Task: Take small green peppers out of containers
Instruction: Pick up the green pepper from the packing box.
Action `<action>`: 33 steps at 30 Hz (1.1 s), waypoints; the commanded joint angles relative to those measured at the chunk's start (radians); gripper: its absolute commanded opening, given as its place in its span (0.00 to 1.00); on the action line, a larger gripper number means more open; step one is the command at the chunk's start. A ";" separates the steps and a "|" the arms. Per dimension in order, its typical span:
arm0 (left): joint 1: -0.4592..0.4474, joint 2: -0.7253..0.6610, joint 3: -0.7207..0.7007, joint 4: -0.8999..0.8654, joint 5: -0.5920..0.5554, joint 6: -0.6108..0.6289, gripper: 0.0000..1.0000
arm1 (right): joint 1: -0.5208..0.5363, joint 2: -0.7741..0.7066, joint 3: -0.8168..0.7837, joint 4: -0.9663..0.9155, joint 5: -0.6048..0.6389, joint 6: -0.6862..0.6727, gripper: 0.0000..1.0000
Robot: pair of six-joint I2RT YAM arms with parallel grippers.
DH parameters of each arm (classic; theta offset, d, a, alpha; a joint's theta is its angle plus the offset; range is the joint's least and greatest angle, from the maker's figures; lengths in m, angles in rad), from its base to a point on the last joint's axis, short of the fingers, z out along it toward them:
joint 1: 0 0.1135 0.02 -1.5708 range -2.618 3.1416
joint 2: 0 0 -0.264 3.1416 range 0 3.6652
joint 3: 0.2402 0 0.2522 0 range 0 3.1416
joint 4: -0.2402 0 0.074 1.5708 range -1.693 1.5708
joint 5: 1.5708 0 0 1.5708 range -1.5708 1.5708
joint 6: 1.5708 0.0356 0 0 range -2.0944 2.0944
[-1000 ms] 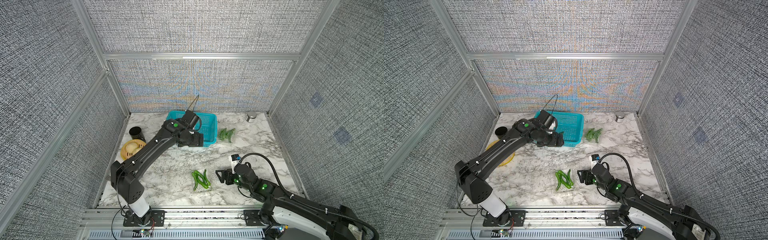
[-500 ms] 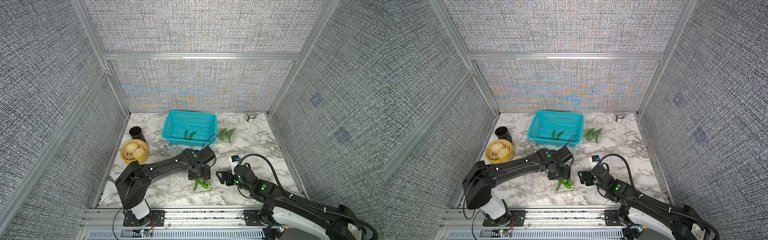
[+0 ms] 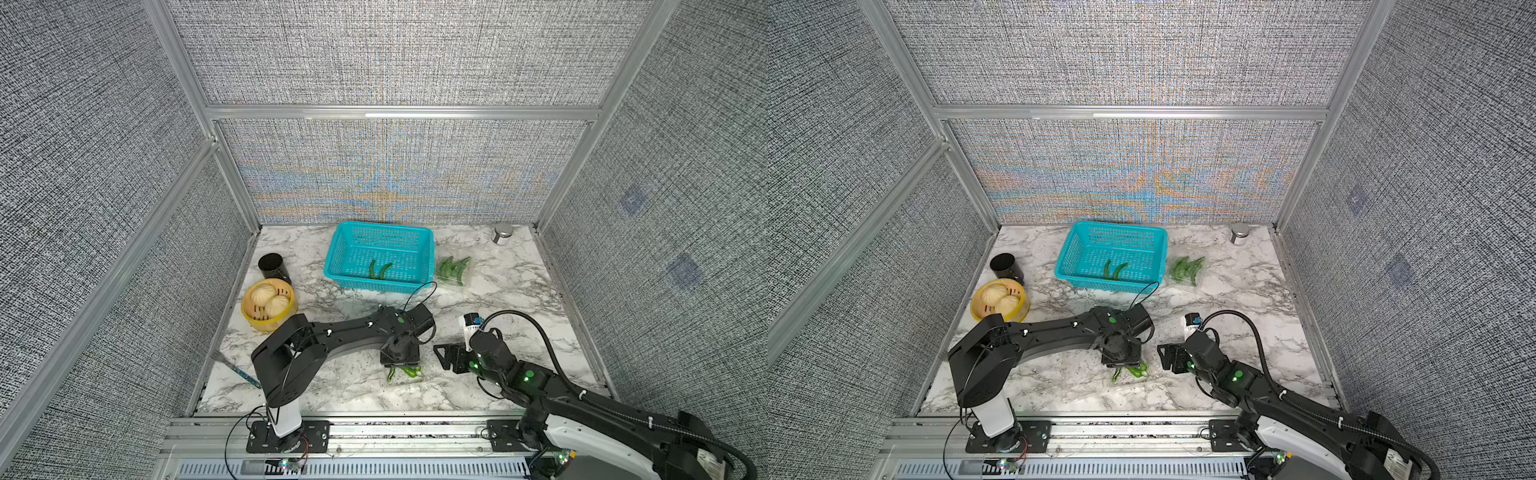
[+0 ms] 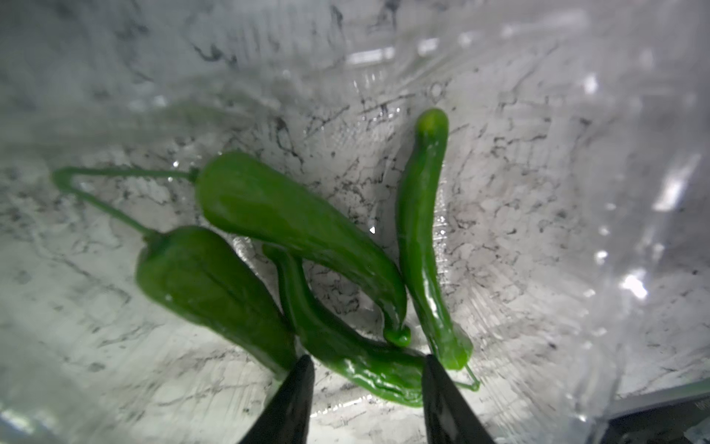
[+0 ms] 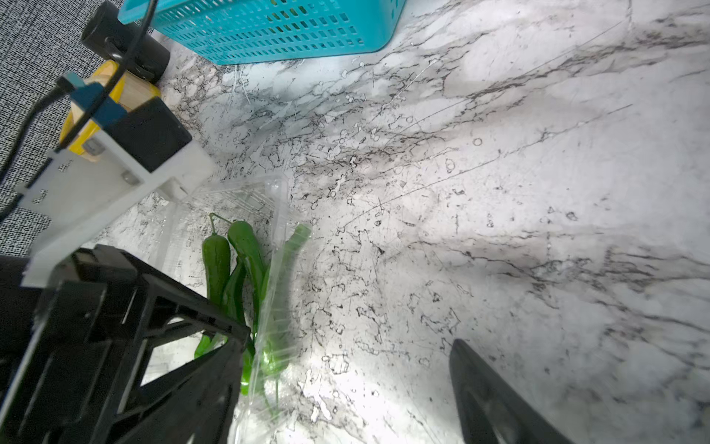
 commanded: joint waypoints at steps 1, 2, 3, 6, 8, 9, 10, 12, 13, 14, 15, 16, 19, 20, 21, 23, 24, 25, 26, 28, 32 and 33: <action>-0.002 0.022 0.011 -0.006 -0.023 0.007 0.39 | 0.000 0.018 0.014 -0.001 0.000 -0.001 0.85; -0.004 0.031 0.015 -0.010 -0.022 0.011 0.36 | -0.001 0.023 0.016 0.003 -0.001 -0.002 0.84; -0.006 0.041 0.019 -0.017 -0.024 0.014 0.35 | 0.000 0.027 0.017 0.006 -0.003 -0.001 0.85; -0.010 0.069 0.026 -0.048 -0.038 0.014 0.33 | 0.000 0.033 0.018 0.011 -0.003 0.000 0.85; -0.011 0.066 0.012 -0.048 -0.045 0.001 0.31 | -0.001 0.032 0.018 0.011 -0.003 -0.001 0.85; -0.010 0.060 0.007 -0.044 -0.047 -0.007 0.29 | 0.000 0.033 0.018 0.011 -0.003 -0.001 0.85; -0.010 0.049 0.001 -0.045 -0.053 -0.012 0.26 | 0.000 0.032 0.016 0.010 -0.003 -0.001 0.85; -0.010 0.030 0.002 -0.050 -0.063 -0.018 0.21 | -0.001 0.032 0.014 0.011 -0.003 0.001 0.85; -0.010 0.023 0.009 -0.061 -0.069 -0.018 0.16 | -0.001 0.033 0.012 0.013 -0.005 0.002 0.85; -0.010 0.017 0.019 -0.074 -0.071 -0.015 0.12 | 0.000 0.035 0.011 0.016 -0.005 0.002 0.85; -0.010 0.014 0.030 -0.085 -0.070 -0.013 0.09 | 0.000 0.036 0.011 0.018 -0.006 0.003 0.85; -0.010 0.012 0.043 -0.098 -0.067 -0.008 0.07 | -0.001 0.039 0.011 0.019 -0.007 0.001 0.85; -0.010 0.000 0.079 -0.130 -0.056 0.001 0.04 | -0.001 0.049 0.016 0.024 -0.009 -0.001 0.85; -0.010 -0.004 0.092 -0.142 -0.057 0.001 0.04 | -0.002 0.052 0.018 0.026 -0.009 -0.002 0.85; -0.010 -0.006 0.103 -0.153 -0.058 0.003 0.03 | 0.000 0.054 0.017 0.031 -0.010 -0.001 0.84; -0.010 -0.010 0.134 -0.190 -0.067 0.008 0.02 | -0.001 0.059 0.017 0.038 -0.011 -0.002 0.85; -0.010 -0.015 0.145 -0.203 -0.070 0.010 0.01 | 0.000 0.062 0.018 0.040 -0.012 -0.002 0.85; -0.010 -0.020 0.157 -0.218 -0.075 0.010 0.01 | -0.002 0.063 0.019 0.043 -0.014 -0.002 0.85; -0.010 -0.025 0.168 -0.237 -0.080 0.010 0.01 | -0.001 0.065 0.018 0.045 -0.015 -0.002 0.85; -0.010 -0.024 0.183 -0.265 -0.080 0.013 0.01 | -0.001 0.068 0.018 0.047 -0.015 -0.002 0.85; -0.010 -0.022 0.168 -0.275 -0.051 0.020 0.01 | -0.002 0.073 0.018 0.053 -0.017 -0.005 0.85; -0.010 -0.030 0.158 -0.267 -0.045 0.018 0.01 | -0.002 0.076 0.019 0.053 -0.017 -0.005 0.85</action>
